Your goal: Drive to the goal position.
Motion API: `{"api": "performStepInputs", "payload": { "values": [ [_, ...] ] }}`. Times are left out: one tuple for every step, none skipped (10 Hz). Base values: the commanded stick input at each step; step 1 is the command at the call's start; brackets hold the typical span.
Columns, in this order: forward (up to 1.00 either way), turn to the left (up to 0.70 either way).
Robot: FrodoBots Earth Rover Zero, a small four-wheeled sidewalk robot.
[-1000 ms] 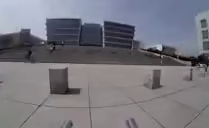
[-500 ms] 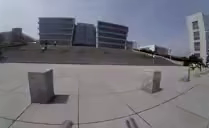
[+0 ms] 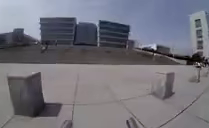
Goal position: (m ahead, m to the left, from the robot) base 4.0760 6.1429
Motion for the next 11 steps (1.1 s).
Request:
{"api": "performStepInputs", "payload": {
  "values": [
    [0.70, 0.36],
    [0.70, 0.36],
    [0.70, 0.36],
    [0.70, 0.36],
    [0.70, 0.01],
    [0.70, 0.01],
    [0.70, 0.01],
    [0.70, 0.01],
    [0.70, 0.01],
    [0.70, 0.01],
    [0.70, 0.01]
  ]
}}
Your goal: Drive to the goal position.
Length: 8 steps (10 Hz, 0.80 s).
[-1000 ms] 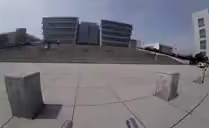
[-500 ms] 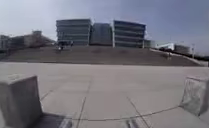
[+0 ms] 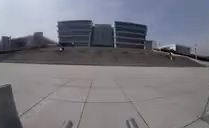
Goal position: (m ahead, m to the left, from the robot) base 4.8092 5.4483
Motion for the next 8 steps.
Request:
{"api": "performStepInputs", "payload": {
  "values": [
    [0.70, 0.01],
    [0.70, 0.01],
    [0.70, 0.01],
    [0.70, 0.01],
    [0.70, 0.01],
    [0.70, 0.01],
    [0.70, 0.01],
    [0.70, 0.01]
  ]
}}
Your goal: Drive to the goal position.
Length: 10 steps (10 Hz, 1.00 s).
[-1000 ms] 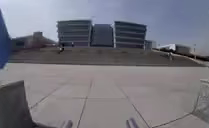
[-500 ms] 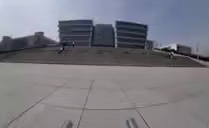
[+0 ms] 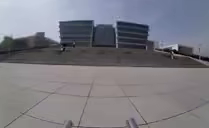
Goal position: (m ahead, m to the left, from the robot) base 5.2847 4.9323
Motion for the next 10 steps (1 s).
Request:
{"api": "performStepInputs", "payload": {
  "values": [
    [0.70, 0.01],
    [0.70, 0.01],
    [0.70, 0.01],
    [0.70, 0.01],
    [0.70, 0.01],
    [0.70, 0.01],
    [0.70, 0.01],
    [0.70, 0.01],
    [0.70, 0.01],
    [0.70, 0.01]
  ]
}}
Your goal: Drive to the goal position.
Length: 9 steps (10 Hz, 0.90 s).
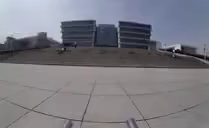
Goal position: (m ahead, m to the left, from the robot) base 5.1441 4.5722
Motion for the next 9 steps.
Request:
{"api": "performStepInputs", "payload": {
  "values": [
    [0.70, 0.01],
    [0.70, 0.01],
    [0.70, 0.11],
    [0.70, 0.31],
    [0.70, 0.36],
    [0.70, 0.36],
    [0.70, 0.36],
    [0.70, 0.36],
    [0.70, 0.36]
  ]
}}
